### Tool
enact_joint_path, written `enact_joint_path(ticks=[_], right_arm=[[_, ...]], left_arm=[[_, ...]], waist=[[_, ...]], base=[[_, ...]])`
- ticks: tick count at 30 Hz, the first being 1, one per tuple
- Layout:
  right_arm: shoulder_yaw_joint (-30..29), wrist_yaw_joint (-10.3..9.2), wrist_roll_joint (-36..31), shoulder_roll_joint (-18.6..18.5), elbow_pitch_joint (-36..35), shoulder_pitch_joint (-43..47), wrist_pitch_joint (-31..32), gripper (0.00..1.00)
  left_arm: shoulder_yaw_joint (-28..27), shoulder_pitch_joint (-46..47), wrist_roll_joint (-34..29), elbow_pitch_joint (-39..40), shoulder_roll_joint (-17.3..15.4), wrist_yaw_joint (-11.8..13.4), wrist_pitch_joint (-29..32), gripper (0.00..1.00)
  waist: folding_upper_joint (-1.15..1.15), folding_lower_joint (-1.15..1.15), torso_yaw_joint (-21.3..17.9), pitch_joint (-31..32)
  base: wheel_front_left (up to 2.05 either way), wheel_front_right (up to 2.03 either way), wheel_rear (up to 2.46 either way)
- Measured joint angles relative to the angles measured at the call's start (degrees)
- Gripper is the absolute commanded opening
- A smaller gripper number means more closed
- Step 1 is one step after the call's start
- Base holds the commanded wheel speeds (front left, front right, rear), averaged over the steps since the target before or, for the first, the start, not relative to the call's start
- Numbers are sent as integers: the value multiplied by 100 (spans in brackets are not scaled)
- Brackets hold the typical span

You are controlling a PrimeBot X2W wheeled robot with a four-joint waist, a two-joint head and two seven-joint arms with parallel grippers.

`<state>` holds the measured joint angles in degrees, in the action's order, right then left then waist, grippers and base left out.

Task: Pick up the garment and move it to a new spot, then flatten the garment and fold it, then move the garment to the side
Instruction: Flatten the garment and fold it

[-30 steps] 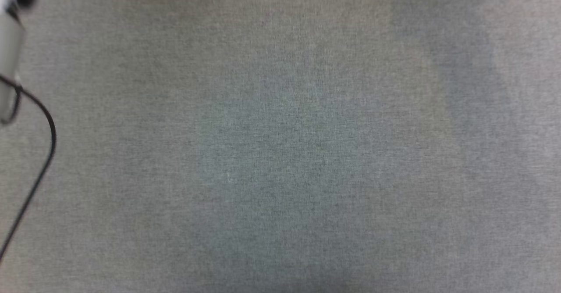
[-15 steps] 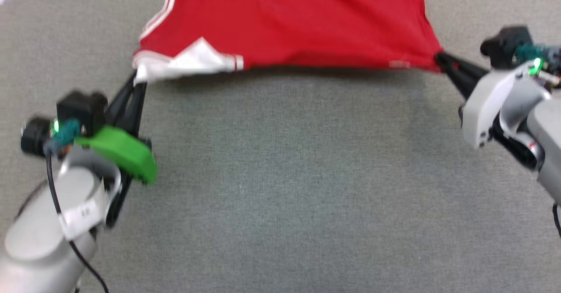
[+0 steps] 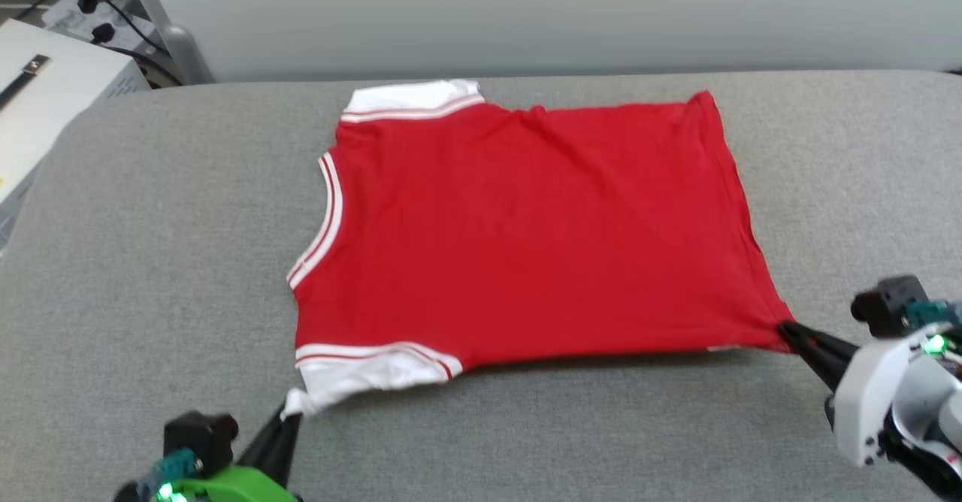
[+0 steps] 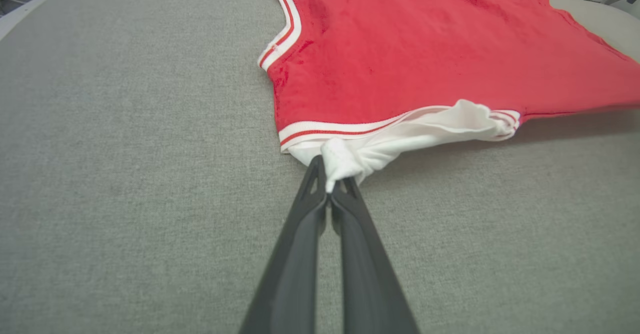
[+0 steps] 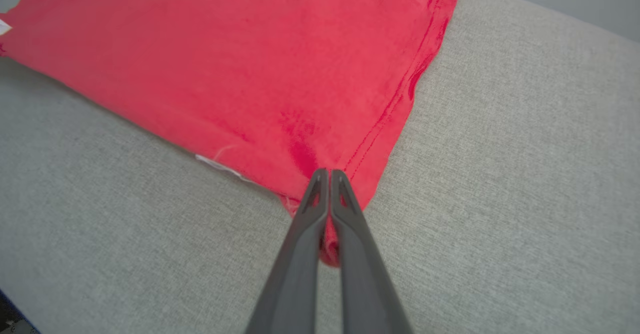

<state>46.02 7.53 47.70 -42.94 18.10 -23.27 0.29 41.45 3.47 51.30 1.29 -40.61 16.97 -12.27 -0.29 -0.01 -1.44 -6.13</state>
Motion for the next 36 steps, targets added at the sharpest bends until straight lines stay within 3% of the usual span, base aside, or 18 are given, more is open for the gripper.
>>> enact_joint_path(ticks=[12, 20, 28, 36], right_arm=[[-1318, 0, -134, -63, -882, 2091, 615, 0], [-2052, -1, -506, 207, -1444, 2613, 1151, 0], [-2686, 0, -695, 544, -1848, 2501, 1494, 0], [-2904, -1, -730, 804, -1819, 1519, 1733, 0]], left_arm=[[297, -1092, 584, 243, -34, 0, 286, 0], [368, -1018, 424, 282, -86, -119, 297, 0], [270, -34, -4, 169, -237, -383, 363, 0], [147, 1617, -408, -326, -241, -853, 758, 0]], waist=[[0, 0, 110, 401], [0, 0, 81, 289], [0, 0, 17, 98], [0, 1, -58, -434]], base=[[0, 0, 0], [0, 0, 0], [0, 0, 0], [0, 0, 0]])
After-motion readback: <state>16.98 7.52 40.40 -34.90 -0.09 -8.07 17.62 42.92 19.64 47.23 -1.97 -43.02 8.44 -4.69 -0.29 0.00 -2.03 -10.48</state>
